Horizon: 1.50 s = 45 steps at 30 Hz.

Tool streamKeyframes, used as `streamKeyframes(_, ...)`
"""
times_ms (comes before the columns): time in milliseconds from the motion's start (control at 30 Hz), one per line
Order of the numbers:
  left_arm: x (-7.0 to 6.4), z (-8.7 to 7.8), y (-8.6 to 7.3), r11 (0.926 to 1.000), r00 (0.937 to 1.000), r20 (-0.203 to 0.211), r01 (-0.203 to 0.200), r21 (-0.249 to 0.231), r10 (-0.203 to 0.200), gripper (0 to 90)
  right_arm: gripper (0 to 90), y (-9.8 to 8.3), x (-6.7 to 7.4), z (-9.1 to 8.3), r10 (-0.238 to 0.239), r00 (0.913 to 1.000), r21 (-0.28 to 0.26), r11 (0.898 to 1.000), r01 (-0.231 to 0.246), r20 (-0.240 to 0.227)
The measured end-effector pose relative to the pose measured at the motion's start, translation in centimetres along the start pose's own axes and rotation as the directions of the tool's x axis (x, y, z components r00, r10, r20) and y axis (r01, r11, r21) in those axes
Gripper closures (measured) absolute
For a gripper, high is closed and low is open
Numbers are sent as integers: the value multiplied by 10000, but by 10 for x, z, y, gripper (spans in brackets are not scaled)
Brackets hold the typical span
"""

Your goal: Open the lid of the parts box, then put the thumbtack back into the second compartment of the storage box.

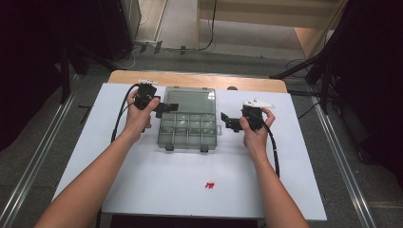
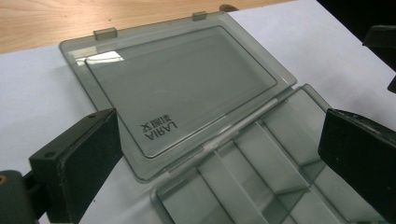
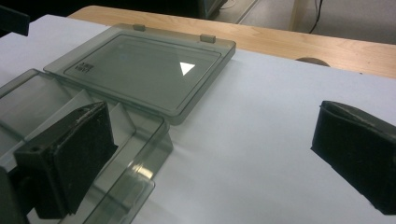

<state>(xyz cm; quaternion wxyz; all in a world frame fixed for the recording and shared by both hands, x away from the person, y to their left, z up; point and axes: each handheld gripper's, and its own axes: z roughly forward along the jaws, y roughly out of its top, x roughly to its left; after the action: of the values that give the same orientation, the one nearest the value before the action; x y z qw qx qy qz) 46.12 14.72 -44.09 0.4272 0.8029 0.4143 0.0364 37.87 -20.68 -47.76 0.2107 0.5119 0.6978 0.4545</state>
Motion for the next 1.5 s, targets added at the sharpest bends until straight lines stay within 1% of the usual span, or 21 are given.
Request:
streamKeyframes(67,-3,-2,-1,9999,9999,20,-120,11,120,0,0,-3,0,-6,-8,10000,-114,9999,8,22)
streamKeyframes(133,-6,-5,-2,9998,9997,54,-218,-41,218,0,0,-7,0,-14,121,9999,-258,9996,-123,-72)
streamKeyframes(167,-8,-6,-2,9998,9998,60,-191,-77,191,0,0,-9,0,-18,131,9999,-303,9995,-134,-90)
streamKeyframes(267,-16,-11,-4,9990,9986,314,-410,-184,416,0,0,-15,-2,-30,202,9998,-402,9990,-204,-47)
streamKeyframes(300,-18,-12,-4,9987,9983,354,-466,-191,472,0,0,-19,-3,-37,298,9995,-558,9980,-302,-84)
streamKeyframes(333,-20,-13,-5,9987,9981,358,-499,-135,503,0,0,-20,-4,-41,274,9996,-605,9978,-278,-79)
streamKeyframes(400,-26,-15,-5,9973,9967,366,-729,-80,731,0,0,-25,-5,-50,167,9998,-713,9973,-160,81)
streamKeyframes(467,-31,-18,-6,9969,9957,512,-761,-207,770,0,0,-30,-5,-59,111,9999,-767,9970,-101,125)
streamKeyframes(533,-35,-19,-7,9959,9944,570,-878,-221,889,0,0,-36,-6,-68,-143,9995,-813,9966,165,272)
streamKeyframes(600,-38,-20,-8,9955,9940,553,-941,-151,948,0,0,-41,-5,-75,-159,9995,-835,9963,180,256)
streamKeyframes(633,-39,-20,-9,9952,9935,598,-957,-200,967,0,0,-44,-6,-78,-257,9993,-881,9957,281,287)
streamKeyframes(733,-43,-19,-13,9950,9925,703,-989,-146,997,0,0,-51,-5,-86,-131,9995,-935,9955,158,291)
streamKeyframes(800,-45,-20,-15,9939,9913,720,-1100,-19,1099,0,0,-56,-5,-91,-221,9993,-1013,9945,251,310)
streamKeyframes(867,-47,-20,-16,9936,9901,828,-1130,-50,1130,0,0,-61,-5,-96,-168,9994,-1067,9941,199,291)
streamKeyframes(933,-49,-21,-17,9932,9901,796,-1163,-5,1160,0,0,-66,-5,-101,-164,9994,-1104,9937,194,289)
streamKeyframes(1000,-50,-22,-18,9933,9892,899,-1156,-61,1157,0,0,-71,-6,-106,-262,9990,-1191,9924,305,376)
streamKeyframes(1033,-51,-22,-19,9929,9887,916,-1186,-41,1185,0,2,-73,-6,-108,-210,9990,-1163,9929,256,401)
streamKeyframes(1133,-54,-20,-22,9926,9882,949,-1213,42,1204,0,19,-79,-8,-113,-204,9991,-1194,9925,248,374)
streamKeyframes(1200,-56,-18,-24,9918,9874,985,-1264,164,1242,0,20,-82,-9,-117,-309,9987,-1215,9919,357,408)
streamKeyframes(1400,-65,-14,-29,9902,9852,1080,-1367,269,1331,0,46,-92,-11,-129,-197,9990,-1258,9917,246,400)
streamKeyframes(1500,-70,-13,-32,9896,9831,1211,-1417,256,1376,0,79,-97,-10,-136,-140,9992,-1334,9909,190,386)
